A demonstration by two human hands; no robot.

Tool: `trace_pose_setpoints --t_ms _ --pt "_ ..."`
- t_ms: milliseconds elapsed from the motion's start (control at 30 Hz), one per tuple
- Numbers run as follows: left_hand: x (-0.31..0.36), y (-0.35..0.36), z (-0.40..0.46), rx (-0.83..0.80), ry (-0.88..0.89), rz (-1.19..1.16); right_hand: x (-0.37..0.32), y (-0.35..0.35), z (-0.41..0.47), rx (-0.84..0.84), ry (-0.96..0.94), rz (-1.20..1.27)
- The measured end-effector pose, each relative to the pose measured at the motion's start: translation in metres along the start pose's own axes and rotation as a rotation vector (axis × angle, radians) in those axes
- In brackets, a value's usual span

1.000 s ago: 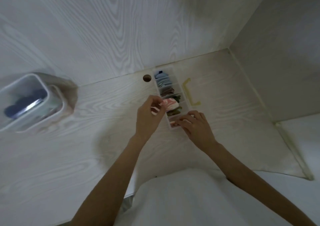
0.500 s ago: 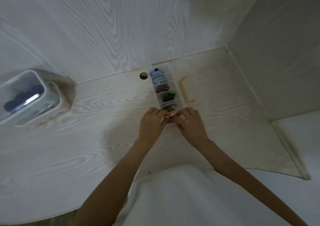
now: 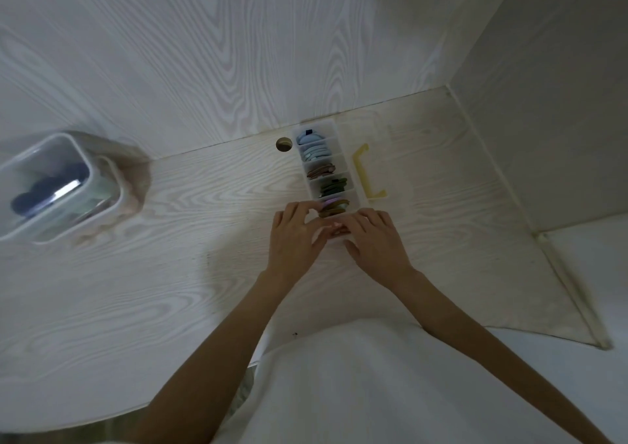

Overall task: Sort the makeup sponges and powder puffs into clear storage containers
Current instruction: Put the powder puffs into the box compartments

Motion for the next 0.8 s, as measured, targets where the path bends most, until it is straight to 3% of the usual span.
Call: trace_pose_setpoints --t_ms 267,500,633,800 --pt "-0.02 0.005 -0.008 -0.014 -0.216 -0.156 0.005 -0.012 0.012 -0.088 0.058 -0.132" --pt "-0.025 0.011 -0.013 -0.036 -0.28 -0.195 -0.015 -0.009 0.046 -0.075 -0.185 -0.213" --pt "-0.025 0.012 -0.012 -0.04 -0.32 -0.229 0.002 -0.009 0.042 -0.091 -0.135 -0.283" --pt "-0.027 0.013 -0.013 -0.013 -0.318 -0.238 -0.019 0.005 0.046 -0.135 -0.229 -0.265"
Point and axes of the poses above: each hand's wrist, its own z-axis towards the middle knuckle, its own y-axis out of the palm, x = y × z, the point moved 10 cm from there along z, towards the middle knuckle, and after that the axes turned 2 degrees about -z, right-handed, at the moved point
